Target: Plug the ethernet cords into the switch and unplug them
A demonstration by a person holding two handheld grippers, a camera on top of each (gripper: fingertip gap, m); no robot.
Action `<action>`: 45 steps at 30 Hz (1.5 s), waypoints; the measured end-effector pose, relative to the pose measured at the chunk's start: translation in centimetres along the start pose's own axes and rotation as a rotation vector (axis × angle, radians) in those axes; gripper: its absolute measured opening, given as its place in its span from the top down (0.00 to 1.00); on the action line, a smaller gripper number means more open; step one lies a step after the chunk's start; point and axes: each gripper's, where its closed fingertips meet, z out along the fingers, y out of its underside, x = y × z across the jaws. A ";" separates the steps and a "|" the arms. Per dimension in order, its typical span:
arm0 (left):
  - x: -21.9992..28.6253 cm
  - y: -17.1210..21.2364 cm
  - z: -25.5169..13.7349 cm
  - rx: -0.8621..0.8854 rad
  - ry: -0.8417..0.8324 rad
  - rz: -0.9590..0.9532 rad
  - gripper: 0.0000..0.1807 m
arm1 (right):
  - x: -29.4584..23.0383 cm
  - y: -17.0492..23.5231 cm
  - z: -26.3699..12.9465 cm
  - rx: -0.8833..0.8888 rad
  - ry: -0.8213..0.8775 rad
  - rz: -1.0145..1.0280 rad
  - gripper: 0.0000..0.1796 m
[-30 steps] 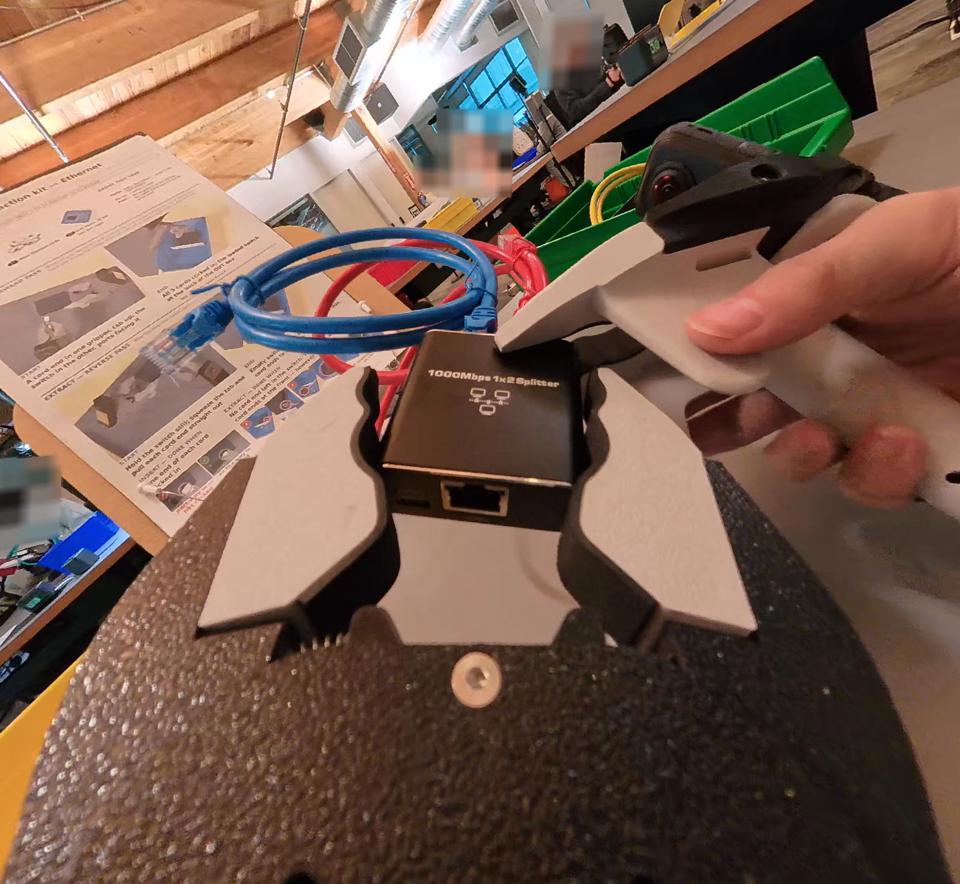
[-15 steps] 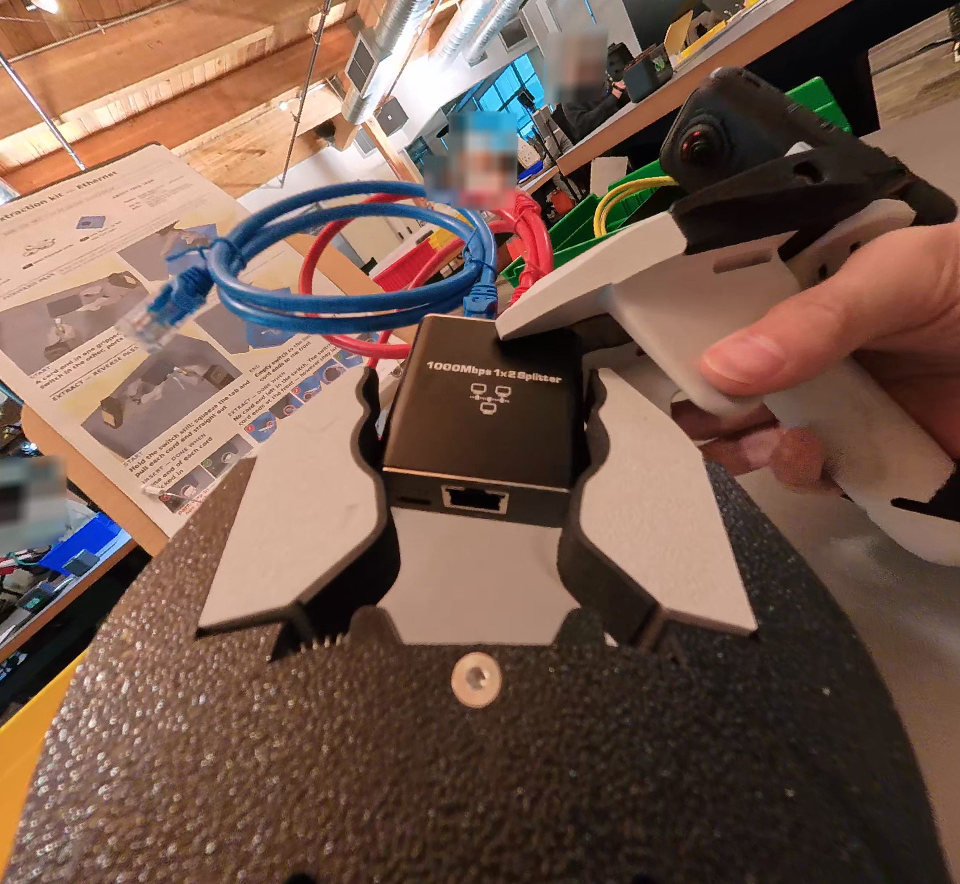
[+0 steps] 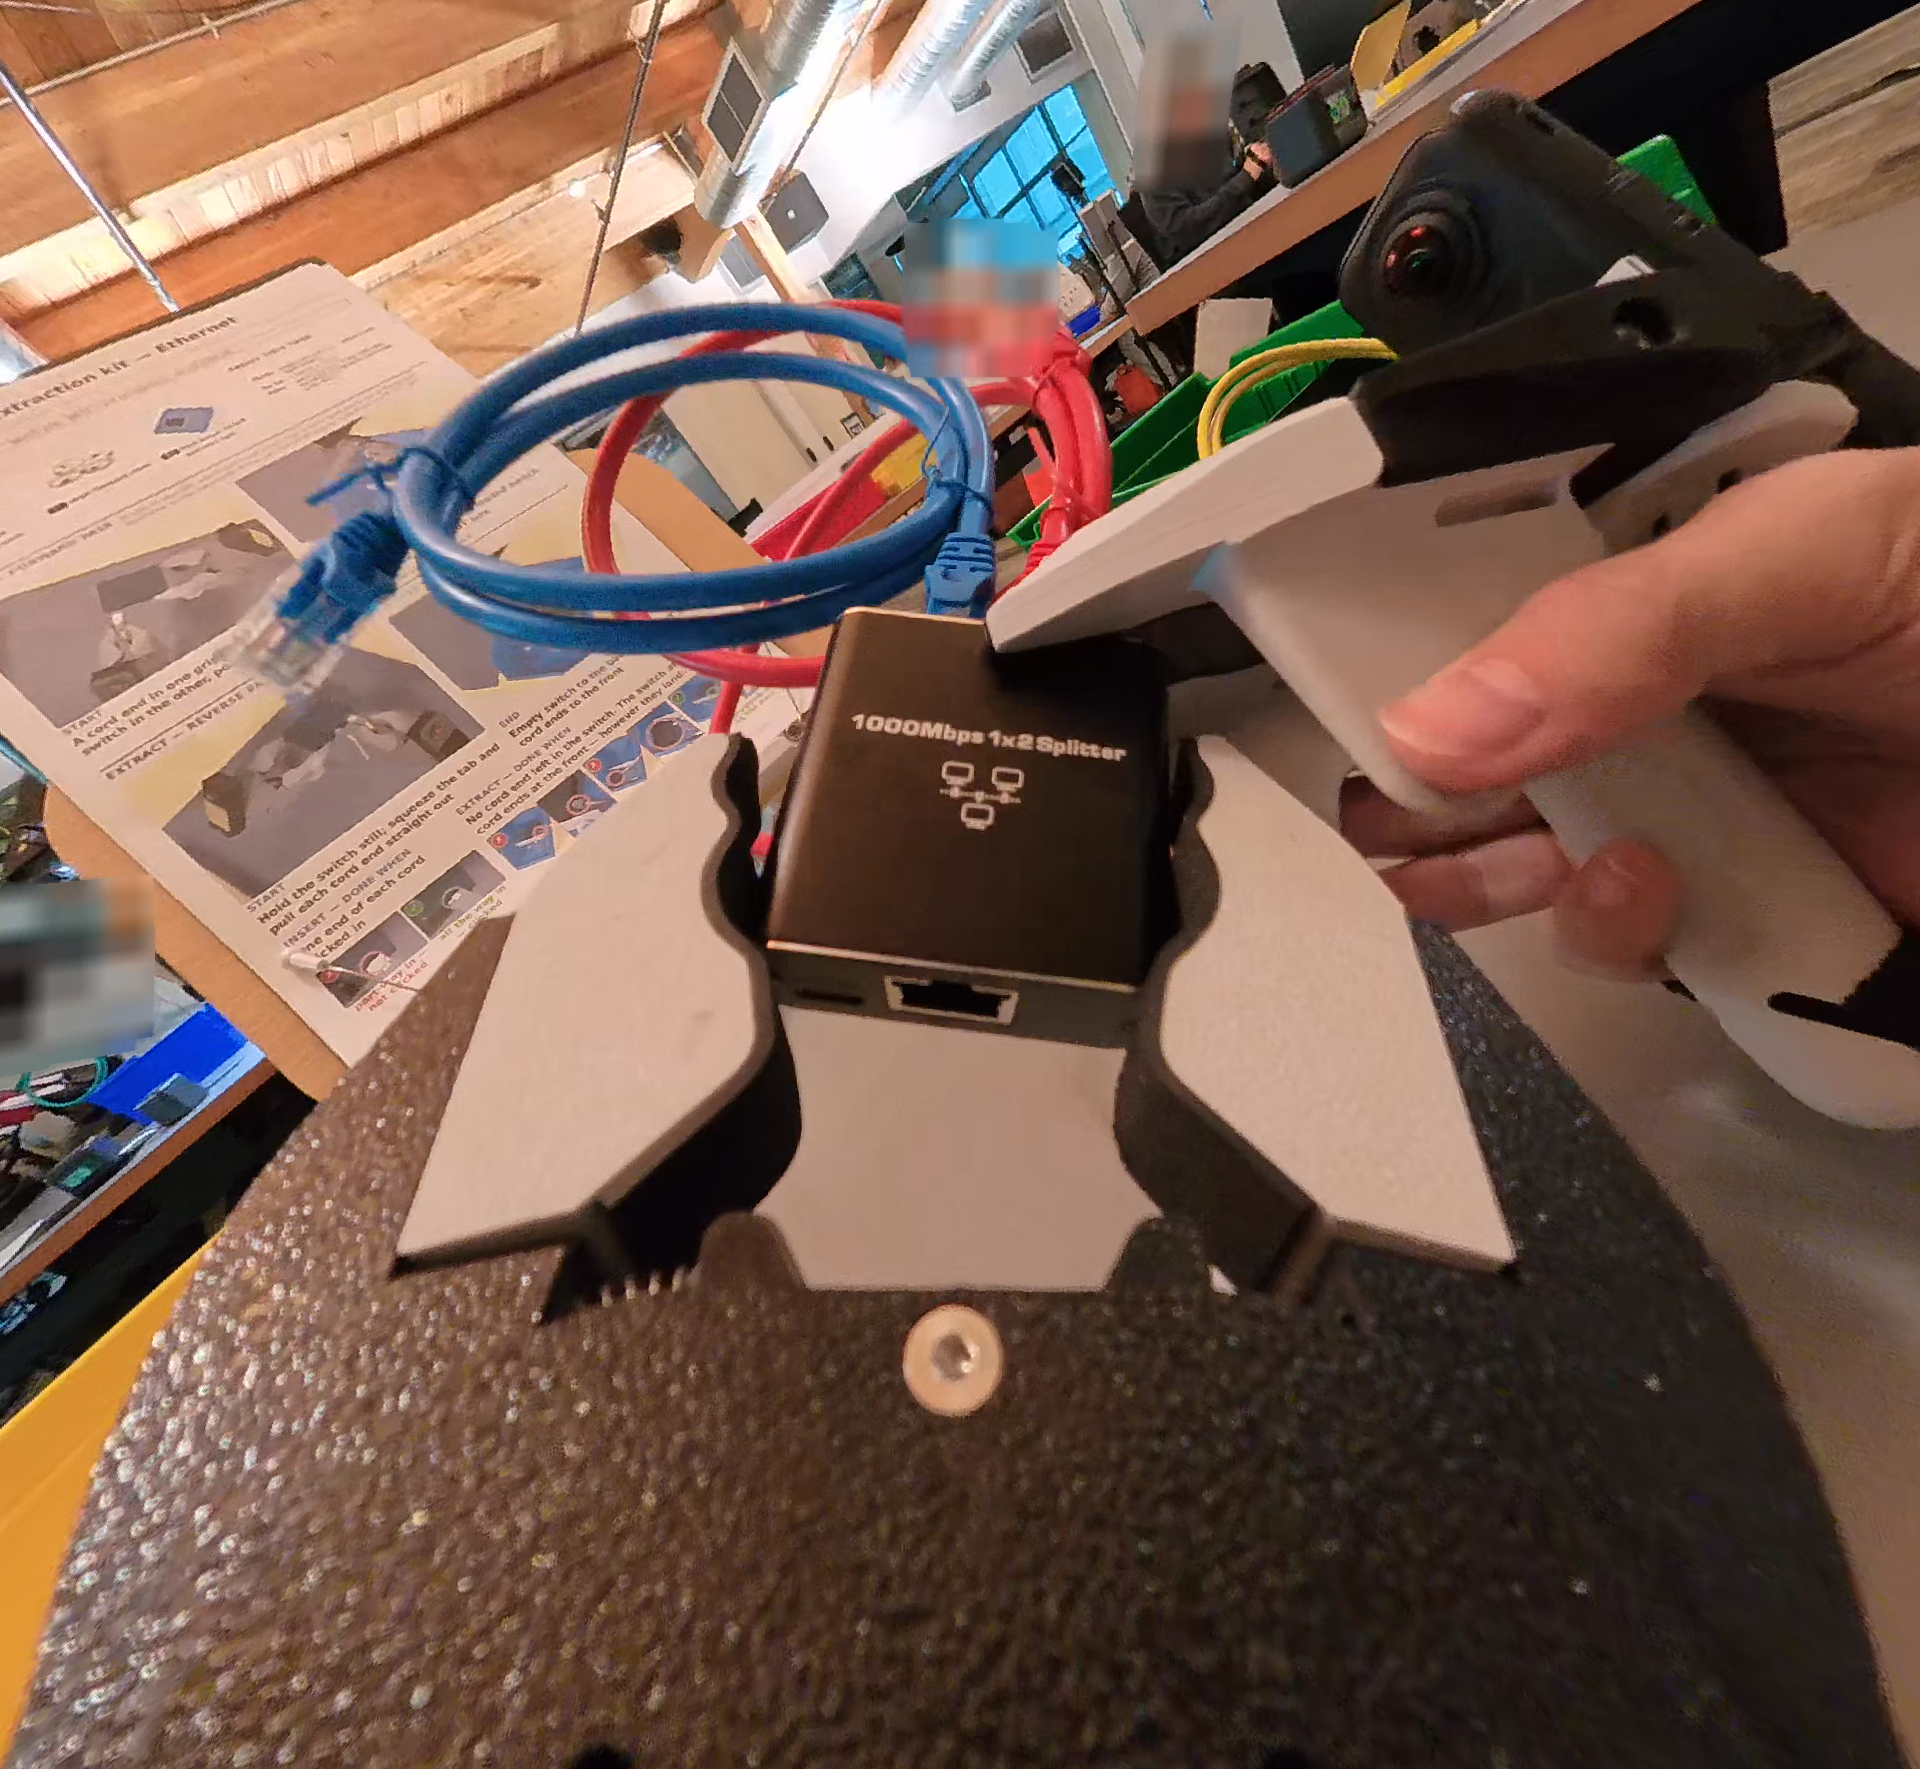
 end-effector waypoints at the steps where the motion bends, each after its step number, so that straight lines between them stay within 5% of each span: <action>1: 0.1 0.1 0.1 -0.005 -0.004 0.004 0.58 | 0.1 -0.1 -0.1 0.008 0.001 0.011 0.87; 7: 0.2 0.5 0.4 -0.033 -0.025 0.029 0.58 | 0.5 -0.3 -0.3 0.036 -0.007 0.101 0.88; 45: 0.9 1.9 0.8 -0.106 0.005 0.046 0.59 | 0.5 0.0 -1.1 -0.067 -0.003 -0.132 0.88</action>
